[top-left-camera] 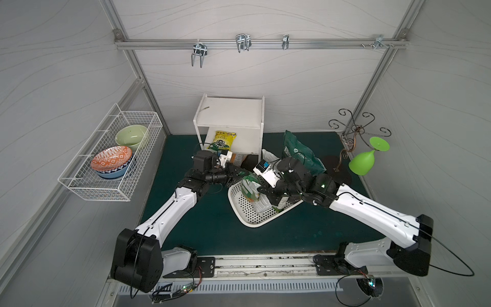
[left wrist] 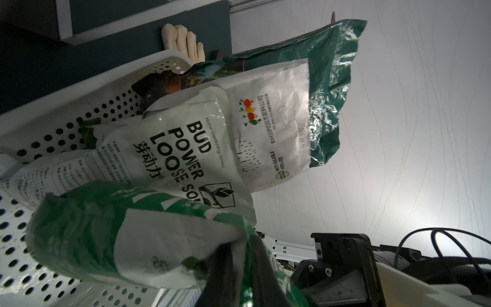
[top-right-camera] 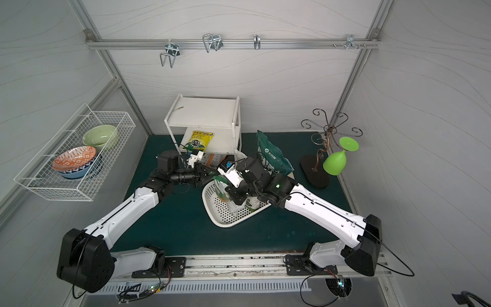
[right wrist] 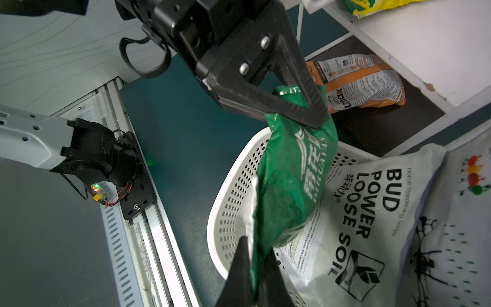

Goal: Take down the fertilizer bag from the shelf
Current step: Place the fertilizer bag in the storage box.

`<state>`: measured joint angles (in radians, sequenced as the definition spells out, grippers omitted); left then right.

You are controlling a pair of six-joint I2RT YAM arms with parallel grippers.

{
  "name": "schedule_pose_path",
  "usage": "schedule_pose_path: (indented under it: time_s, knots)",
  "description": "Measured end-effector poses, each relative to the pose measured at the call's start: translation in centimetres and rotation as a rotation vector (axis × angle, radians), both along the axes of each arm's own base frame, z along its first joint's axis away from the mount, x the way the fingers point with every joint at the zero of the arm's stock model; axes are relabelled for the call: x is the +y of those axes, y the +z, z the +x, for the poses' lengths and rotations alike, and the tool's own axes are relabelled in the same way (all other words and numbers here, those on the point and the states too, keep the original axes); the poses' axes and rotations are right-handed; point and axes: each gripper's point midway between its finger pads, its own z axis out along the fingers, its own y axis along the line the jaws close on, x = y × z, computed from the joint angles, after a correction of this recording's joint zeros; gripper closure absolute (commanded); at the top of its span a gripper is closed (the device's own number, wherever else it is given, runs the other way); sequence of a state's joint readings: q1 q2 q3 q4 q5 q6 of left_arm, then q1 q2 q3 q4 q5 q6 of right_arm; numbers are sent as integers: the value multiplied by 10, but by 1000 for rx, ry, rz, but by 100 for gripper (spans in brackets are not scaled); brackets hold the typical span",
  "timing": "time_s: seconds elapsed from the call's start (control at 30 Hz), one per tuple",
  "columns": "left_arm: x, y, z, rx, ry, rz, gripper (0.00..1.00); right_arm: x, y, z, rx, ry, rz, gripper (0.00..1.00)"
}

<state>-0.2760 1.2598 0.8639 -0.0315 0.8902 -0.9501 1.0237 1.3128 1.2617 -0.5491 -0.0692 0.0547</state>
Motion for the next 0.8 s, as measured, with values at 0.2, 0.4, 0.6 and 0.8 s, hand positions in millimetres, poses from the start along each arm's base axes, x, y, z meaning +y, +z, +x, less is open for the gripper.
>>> schedule_pose_path:
  time_s: [0.2, 0.4, 0.6, 0.8]
  knots:
    - [10, -29, 2, 55, 68, 79, 100, 7, -29, 4, 45, -18, -34, 100]
    - [23, -49, 9, 54, 136, 175, 95, 15, -54, 18, 78, -40, -52, 100]
    - [26, -60, 23, 25, 164, 213, 51, 18, -58, 30, 106, -57, -29, 100]
    - [32, -53, 38, -36, 198, 248, 30, 24, -62, 31, 121, -50, -19, 35]
